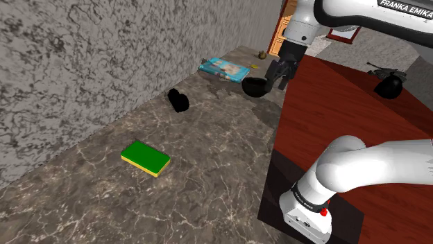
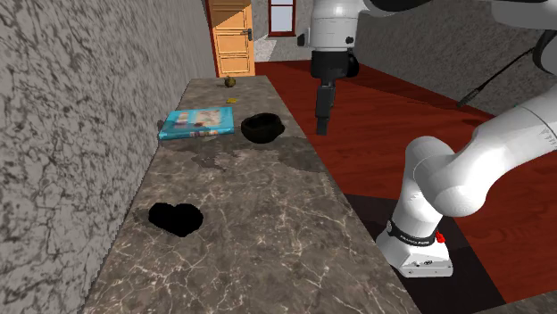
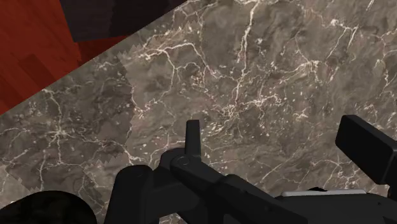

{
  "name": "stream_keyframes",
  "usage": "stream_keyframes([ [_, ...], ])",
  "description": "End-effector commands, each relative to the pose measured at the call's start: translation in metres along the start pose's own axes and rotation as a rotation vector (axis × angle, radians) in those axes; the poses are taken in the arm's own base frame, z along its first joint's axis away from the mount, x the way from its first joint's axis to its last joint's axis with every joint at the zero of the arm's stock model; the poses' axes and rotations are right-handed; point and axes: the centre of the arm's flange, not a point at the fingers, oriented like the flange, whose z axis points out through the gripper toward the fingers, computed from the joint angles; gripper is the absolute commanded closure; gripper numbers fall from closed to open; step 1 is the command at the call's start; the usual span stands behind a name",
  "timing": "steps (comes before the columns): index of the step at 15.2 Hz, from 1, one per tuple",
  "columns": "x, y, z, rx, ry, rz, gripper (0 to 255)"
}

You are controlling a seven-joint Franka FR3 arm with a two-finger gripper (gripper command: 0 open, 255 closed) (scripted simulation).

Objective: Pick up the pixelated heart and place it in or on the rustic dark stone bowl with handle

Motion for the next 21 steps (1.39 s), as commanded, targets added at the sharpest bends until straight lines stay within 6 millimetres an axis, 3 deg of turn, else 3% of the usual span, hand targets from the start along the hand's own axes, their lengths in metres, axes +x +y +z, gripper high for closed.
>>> stream_keyframes([
  [1, 0.000, 0.000, 0.000, 0.000, 0.000, 0.000, 0],
  [21, 0.203, -0.133, 0.087, -0.035, 0.063, -0.152, 0],
])
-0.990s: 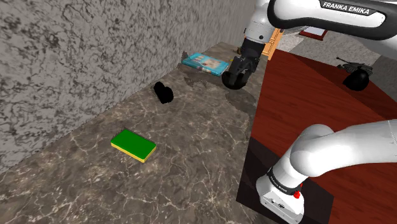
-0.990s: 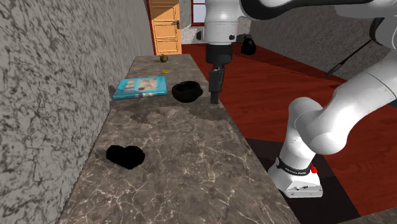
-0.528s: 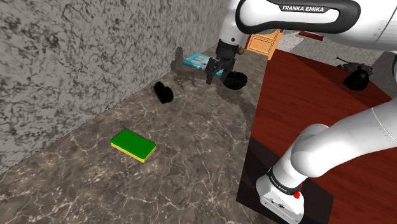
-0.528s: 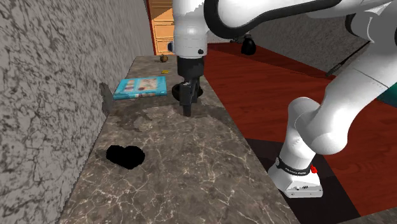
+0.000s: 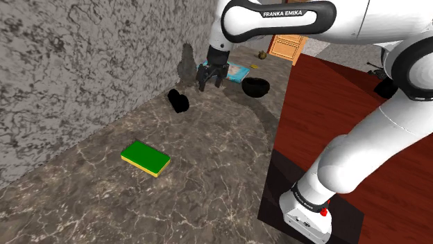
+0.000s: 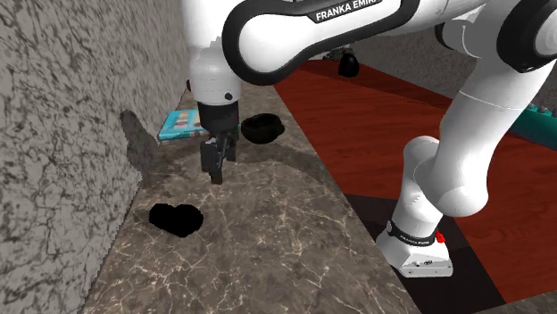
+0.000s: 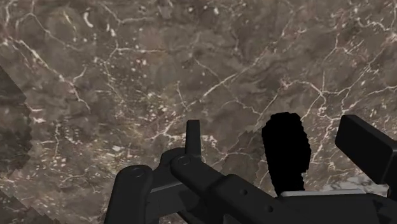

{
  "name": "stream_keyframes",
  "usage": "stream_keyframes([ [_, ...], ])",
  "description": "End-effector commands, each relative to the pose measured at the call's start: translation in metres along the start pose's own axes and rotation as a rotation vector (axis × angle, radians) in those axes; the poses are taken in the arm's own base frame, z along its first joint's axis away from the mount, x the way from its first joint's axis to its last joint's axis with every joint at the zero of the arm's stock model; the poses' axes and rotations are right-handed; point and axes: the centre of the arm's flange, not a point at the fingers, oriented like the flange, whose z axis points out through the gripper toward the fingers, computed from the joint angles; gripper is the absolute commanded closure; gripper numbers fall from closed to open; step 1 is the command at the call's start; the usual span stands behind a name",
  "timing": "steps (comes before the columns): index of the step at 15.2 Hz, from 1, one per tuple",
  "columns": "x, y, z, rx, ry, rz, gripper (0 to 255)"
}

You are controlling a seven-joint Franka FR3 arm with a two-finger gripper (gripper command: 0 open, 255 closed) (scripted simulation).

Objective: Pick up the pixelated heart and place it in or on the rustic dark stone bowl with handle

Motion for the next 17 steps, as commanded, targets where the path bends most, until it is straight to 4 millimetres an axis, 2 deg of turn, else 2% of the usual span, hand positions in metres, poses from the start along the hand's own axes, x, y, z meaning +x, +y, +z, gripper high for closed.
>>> stream_keyframes([
  [1, 0.021, -0.012, 0.010, -0.003, 0.007, -0.016, 0],
  [10, 0.113, -0.070, 0.050, -0.019, 0.036, -0.084, 0],
  [11, 0.114, -0.070, 0.050, -0.019, 0.036, -0.084, 0],
  [17, 0.115, -0.070, 0.082, -0.019, 0.036, -0.084, 0],
])
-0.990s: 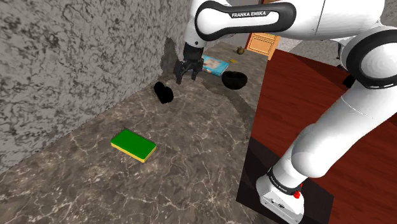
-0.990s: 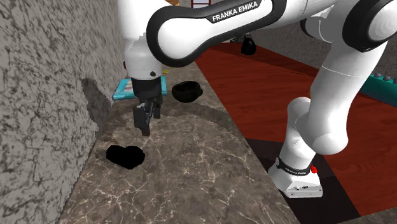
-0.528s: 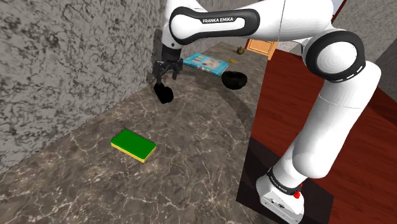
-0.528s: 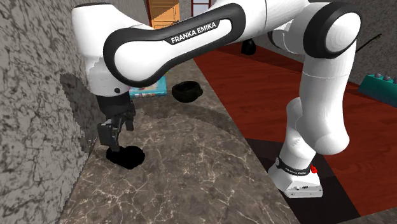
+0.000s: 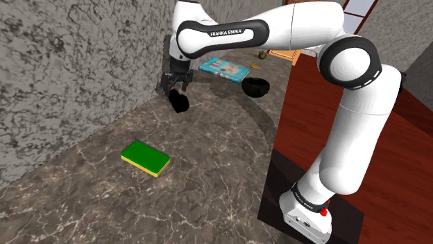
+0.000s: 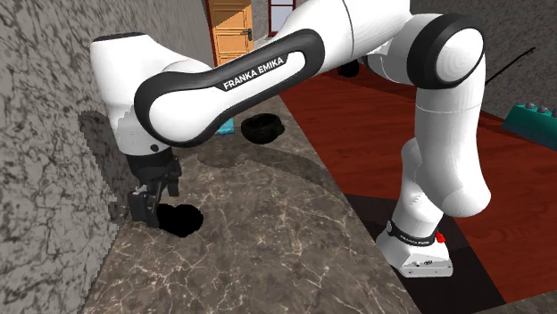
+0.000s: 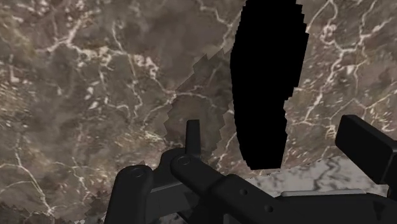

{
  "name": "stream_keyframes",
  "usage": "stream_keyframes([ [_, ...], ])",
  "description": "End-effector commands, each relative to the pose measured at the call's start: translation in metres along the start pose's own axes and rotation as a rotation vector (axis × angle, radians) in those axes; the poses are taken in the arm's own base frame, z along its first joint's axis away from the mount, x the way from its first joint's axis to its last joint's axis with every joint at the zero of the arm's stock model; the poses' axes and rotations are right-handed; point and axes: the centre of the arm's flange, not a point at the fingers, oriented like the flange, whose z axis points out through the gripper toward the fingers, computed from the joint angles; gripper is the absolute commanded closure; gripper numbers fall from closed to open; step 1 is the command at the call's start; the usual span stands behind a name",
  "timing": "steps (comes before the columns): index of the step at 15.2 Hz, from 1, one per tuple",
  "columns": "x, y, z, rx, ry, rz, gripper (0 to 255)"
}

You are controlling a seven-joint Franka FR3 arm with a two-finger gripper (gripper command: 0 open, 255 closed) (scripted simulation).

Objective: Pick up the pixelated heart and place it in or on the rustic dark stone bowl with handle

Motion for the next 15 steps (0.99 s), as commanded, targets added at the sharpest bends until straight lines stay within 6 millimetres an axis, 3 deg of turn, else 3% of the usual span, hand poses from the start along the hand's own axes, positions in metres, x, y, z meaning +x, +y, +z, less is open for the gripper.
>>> stream_keyframes([
  [1, 0.0006, -0.0003, 0.0142, 0.000, 0.000, 0.000, 0],
  [9, 0.0006, -0.0003, 0.0142, 0.000, 0.000, 0.000, 0],
  [10, 0.0006, -0.0003, 0.0142, 0.000, 0.000, 0.000, 255],
  [15, 0.0006, -0.0002, 0.0141, 0.000, 0.000, 0.000, 255],
])
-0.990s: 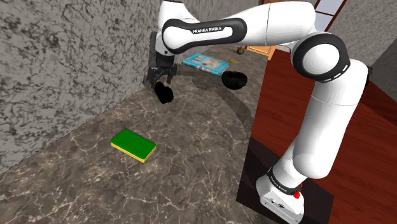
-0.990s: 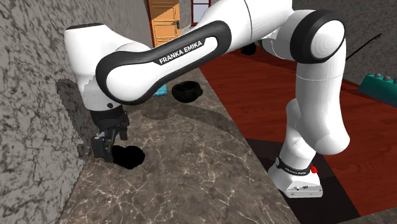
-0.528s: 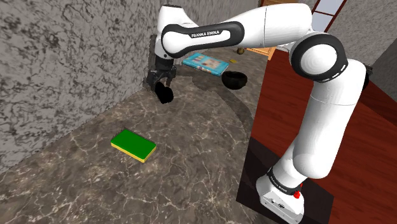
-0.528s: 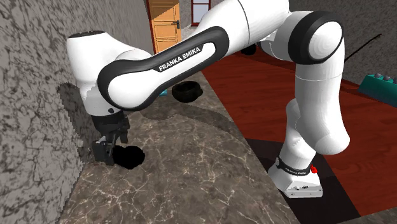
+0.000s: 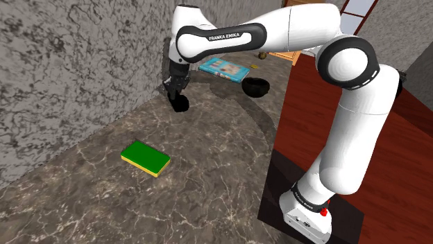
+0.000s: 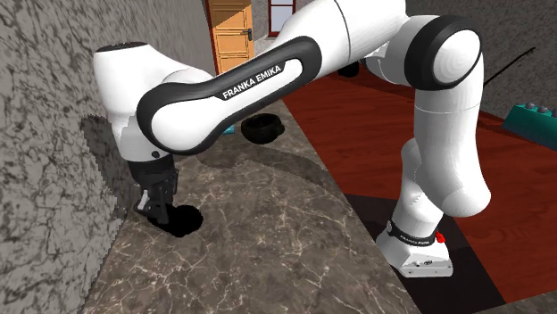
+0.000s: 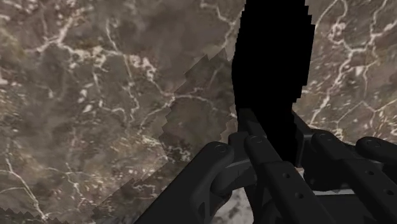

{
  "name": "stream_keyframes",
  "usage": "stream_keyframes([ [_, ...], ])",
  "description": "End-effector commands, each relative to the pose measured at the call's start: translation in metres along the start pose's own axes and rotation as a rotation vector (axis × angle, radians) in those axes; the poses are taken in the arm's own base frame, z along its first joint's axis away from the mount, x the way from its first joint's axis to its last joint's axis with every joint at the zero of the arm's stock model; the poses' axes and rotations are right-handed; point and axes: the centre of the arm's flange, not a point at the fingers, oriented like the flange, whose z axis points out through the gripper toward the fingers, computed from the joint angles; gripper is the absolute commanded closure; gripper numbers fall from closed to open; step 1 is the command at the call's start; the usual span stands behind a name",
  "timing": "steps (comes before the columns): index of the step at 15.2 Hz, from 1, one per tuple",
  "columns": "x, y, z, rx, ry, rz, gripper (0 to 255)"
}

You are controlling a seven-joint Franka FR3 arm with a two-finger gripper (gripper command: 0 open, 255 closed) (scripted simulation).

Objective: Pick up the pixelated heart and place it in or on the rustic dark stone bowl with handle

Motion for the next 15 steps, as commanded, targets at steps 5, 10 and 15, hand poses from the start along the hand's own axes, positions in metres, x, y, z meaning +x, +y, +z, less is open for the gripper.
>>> stream_keyframes([
  [5, 0.000, 0.000, -0.004, 0.000, -0.004, 0.000, 255],
  [10, 0.002, -0.002, -0.030, 0.000, -0.004, 0.000, 255],
  [15, 0.004, -0.003, -0.056, 0.000, -0.004, 0.000, 255],
])
